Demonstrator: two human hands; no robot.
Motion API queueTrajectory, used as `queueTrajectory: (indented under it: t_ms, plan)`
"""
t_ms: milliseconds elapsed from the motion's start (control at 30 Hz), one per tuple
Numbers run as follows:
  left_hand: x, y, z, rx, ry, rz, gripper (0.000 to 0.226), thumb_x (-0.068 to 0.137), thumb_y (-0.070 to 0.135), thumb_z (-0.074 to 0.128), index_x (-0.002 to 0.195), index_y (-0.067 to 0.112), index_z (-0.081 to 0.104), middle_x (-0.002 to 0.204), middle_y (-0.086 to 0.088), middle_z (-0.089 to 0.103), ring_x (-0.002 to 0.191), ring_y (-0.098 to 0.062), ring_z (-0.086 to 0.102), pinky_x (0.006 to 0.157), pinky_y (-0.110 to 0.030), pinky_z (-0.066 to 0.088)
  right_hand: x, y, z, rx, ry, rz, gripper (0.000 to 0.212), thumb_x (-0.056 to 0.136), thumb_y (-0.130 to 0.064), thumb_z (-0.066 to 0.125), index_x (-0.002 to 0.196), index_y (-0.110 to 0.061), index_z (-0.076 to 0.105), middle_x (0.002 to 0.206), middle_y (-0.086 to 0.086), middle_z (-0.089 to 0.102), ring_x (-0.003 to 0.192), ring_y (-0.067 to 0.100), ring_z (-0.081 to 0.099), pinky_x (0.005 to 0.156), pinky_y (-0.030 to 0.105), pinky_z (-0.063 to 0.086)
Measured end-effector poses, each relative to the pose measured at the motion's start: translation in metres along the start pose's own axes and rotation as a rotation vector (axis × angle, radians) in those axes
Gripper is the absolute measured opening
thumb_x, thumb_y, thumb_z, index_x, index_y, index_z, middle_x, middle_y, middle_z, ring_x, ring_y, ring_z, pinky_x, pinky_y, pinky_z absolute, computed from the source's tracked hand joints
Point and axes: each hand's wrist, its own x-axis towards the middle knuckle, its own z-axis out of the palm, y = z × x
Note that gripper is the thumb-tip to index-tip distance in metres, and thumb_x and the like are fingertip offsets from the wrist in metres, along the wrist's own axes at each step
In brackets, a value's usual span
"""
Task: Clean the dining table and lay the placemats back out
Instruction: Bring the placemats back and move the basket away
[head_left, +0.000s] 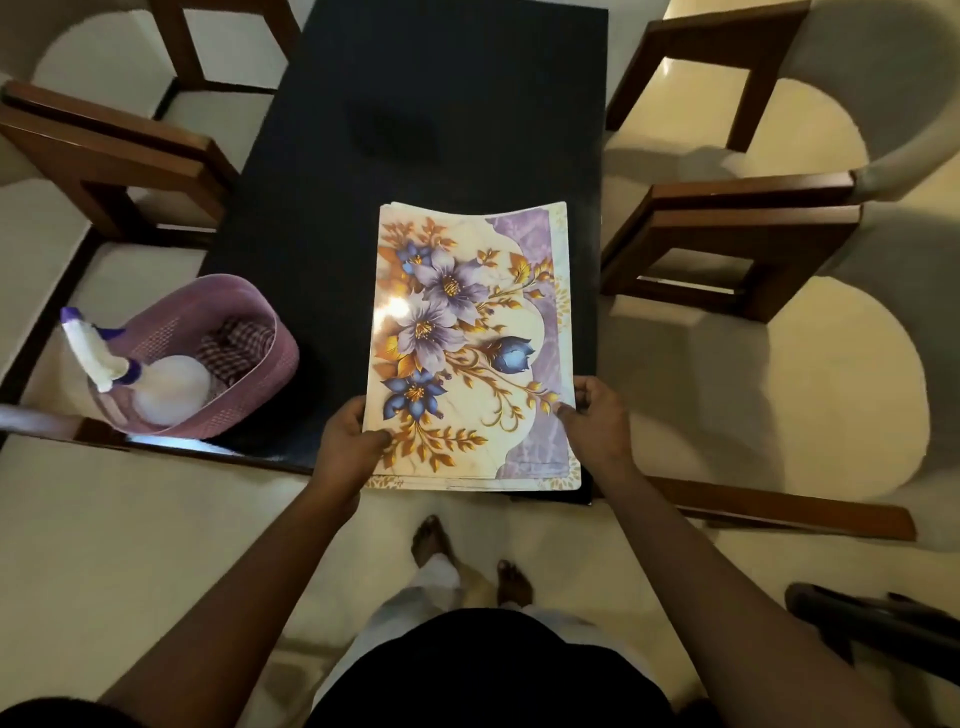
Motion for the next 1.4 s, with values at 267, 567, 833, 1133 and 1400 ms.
queueTrajectory:
  t_ms: [267, 567, 833, 1133, 1400]
  plan:
    - [0.012, -0.012, -0.009, 0.127, 0.023, -0.055, 0.037, 0.096, 0.002, 0.071, 0.128, 0.017, 0.061, 0.109, 0.002, 0.074, 0.089, -0.013, 0.075, 0.068, -0.032, 0.062, -0.004, 0.012, 0.01, -0.131, 0.076, 0.026, 0.034, 0.088, -0.019, 0.085, 0.118, -0.008, 0.073, 0.111, 0.006, 0.076, 0.086, 0.012, 0.067, 0.063, 0.011, 0.047]
    - [0.012, -0.012, -0.047, 0.094, 0.06, -0.011, 0.042, 0.098, 0.011, 0.072, 0.138, 0.014, 0.06, 0.127, -0.005, 0.068, 0.105, -0.015, 0.069, 0.082, -0.035, 0.06, -0.007, -0.004, 0.024, -0.181, 0.113, -0.041, 0.043, 0.091, -0.022, 0.081, 0.13, -0.016, 0.063, 0.124, 0.005, 0.068, 0.106, 0.018, 0.066, 0.089, 0.042, 0.062]
    - [0.005, -0.025, -0.106, -0.037, 0.171, -0.053, 0.033, 0.097, 0.003, 0.068, 0.129, 0.013, 0.068, 0.119, -0.009, 0.072, 0.111, -0.025, 0.07, 0.092, -0.04, 0.059, -0.001, -0.07, 0.075, -0.123, -0.029, -0.168, 0.027, 0.097, -0.017, 0.071, 0.124, -0.015, 0.068, 0.113, -0.003, 0.07, 0.103, 0.015, 0.067, 0.082, 0.016, 0.051]
    - [0.0, -0.04, -0.201, -0.274, 0.475, -0.153, 0.019, 0.098, -0.005, 0.057, 0.104, 0.005, 0.072, 0.106, -0.021, 0.074, 0.094, -0.034, 0.072, 0.094, -0.05, 0.057, 0.005, -0.185, 0.179, -0.202, -0.335, -0.352, 0.028, 0.101, -0.025, 0.065, 0.127, -0.015, 0.068, 0.109, -0.006, 0.066, 0.098, 0.005, 0.06, 0.068, -0.002, 0.037]
    - [0.021, 0.004, -0.257, -0.423, 0.602, -0.031, 0.031, 0.096, -0.002, 0.059, 0.126, -0.005, 0.066, 0.097, -0.016, 0.068, 0.082, -0.026, 0.068, 0.075, -0.034, 0.058, 0.013, -0.254, 0.253, -0.243, -0.523, -0.289, 0.038, 0.102, -0.028, 0.062, 0.14, -0.018, 0.063, 0.124, -0.005, 0.065, 0.094, 0.0, 0.058, 0.073, 0.014, 0.042]
